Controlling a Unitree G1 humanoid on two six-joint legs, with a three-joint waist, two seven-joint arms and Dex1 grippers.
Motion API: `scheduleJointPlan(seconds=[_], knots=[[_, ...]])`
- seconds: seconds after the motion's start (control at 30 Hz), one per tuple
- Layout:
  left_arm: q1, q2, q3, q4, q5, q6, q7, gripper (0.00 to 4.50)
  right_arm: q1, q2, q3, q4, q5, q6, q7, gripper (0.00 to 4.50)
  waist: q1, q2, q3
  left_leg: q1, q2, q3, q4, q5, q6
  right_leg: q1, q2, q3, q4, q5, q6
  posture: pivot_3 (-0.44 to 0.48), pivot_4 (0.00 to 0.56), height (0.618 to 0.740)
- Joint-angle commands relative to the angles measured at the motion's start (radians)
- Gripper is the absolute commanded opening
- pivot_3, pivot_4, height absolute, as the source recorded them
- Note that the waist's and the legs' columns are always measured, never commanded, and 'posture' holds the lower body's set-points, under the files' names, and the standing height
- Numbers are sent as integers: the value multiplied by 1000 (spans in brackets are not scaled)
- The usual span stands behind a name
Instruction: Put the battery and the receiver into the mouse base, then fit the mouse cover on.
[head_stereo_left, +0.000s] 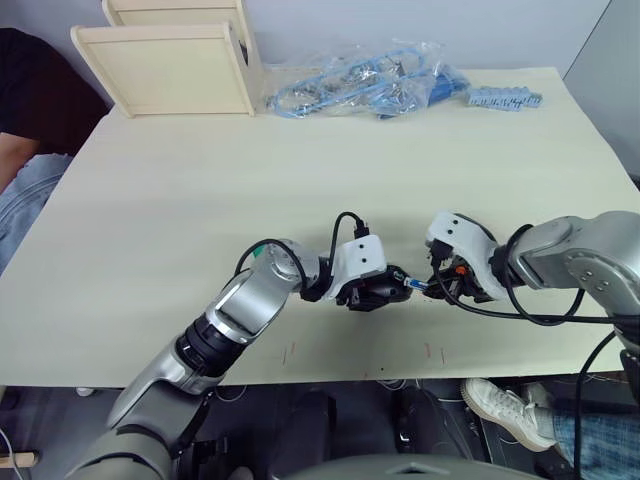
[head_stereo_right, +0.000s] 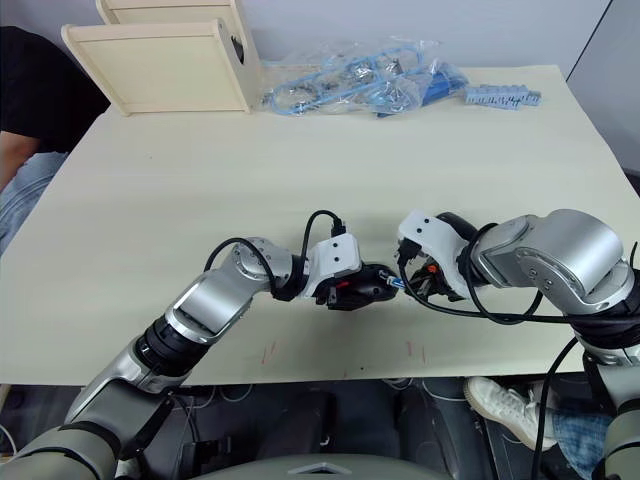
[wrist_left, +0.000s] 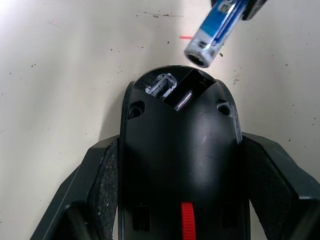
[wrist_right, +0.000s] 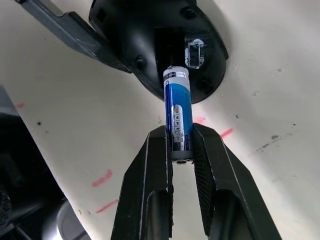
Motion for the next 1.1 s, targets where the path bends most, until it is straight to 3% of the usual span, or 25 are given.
scheduleJointPlan(seconds=[0.03, 0.67, 0.73, 0.93, 1.1], knots=[[22, 7, -30, 1, 6, 22, -8, 2956, -22, 38, 4, 13, 29, 6, -50, 74, 0, 0, 0, 0, 0, 0, 0, 0, 0, 0, 0, 0, 0, 0, 0, 0, 150, 740], [23, 0, -33, -3, 7, 29, -4, 2956, -41, 145, 86, 112, 77, 6, -226, 74, -5, 0, -2, 1, 0, -2, 0, 0, 0, 1, 0, -1, 1, 0, 0, 0, 150, 740], [24, -2, -33, -3, 6, 32, -3, 2956, -37, 156, 76, 117, 65, 6, -233, 1087, -6, 0, -3, 1, 0, -2, 0, 0, 0, 1, 0, -1, 1, 0, 0, 0, 150, 740], [29, -1, -31, -7, 6, 36, -2, 2956, -25, 104, 10, 70, 86, 6, -208, 3052, -4, 1, -5, 1, 0, -4, 0, 0, 0, 1, 0, -1, 1, 0, 0, 0, 150, 740], [32, 3, -29, -12, 4, 37, -2, 2956, 41, 33, -97, -35, 103, 2, -180, 3052, -1, 1, -5, -2, 0, -7, 0, 0, 0, 0, 0, -3, -2, 0, 0, 0, 150, 740]])
